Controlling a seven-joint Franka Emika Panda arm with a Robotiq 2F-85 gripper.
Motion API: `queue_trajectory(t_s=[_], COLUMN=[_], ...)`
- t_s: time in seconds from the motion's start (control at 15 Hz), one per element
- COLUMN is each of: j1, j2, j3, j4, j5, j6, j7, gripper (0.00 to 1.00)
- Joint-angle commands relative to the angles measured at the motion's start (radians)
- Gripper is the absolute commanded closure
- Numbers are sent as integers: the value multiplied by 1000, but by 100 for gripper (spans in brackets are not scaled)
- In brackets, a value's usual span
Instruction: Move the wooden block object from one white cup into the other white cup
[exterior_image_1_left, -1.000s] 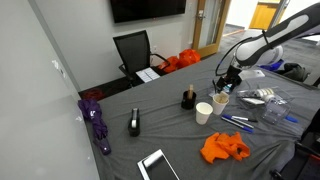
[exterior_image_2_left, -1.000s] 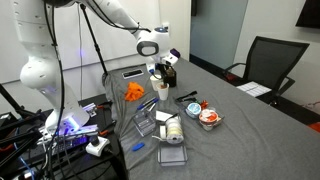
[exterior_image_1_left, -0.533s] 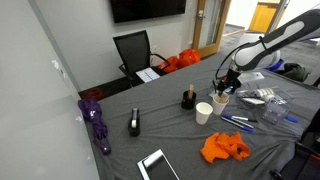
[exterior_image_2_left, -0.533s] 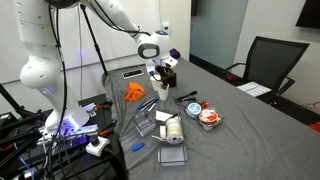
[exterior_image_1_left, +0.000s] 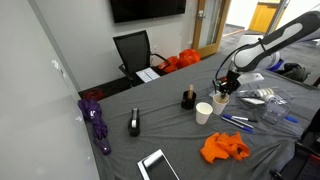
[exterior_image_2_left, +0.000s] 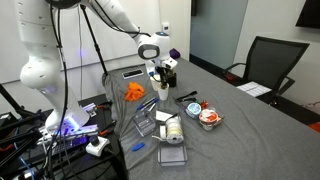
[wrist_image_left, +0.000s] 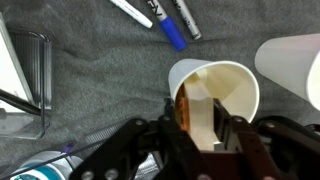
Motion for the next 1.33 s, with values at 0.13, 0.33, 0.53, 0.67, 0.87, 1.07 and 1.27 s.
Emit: queue_trajectory(t_s=[0.13,0.33,0.53,0.67,0.87,1.07,1.27], j1=[-24,-31,-22,-19,-19,-16,-14], j2=[4,-17,-62,-94,-149,-209,-265], j3=[23,27,14,13,22,24,26], j4=[16,5,-14,-26,-44,-57,-62], j5=[-10,-3,-26,-33,-22,-22,-21], j6=[-13,-26,-52,-58,-68,-106,-174], j7=[3,-12,13,19,12,8,7], gripper=[93,93,93,93,93,93,93])
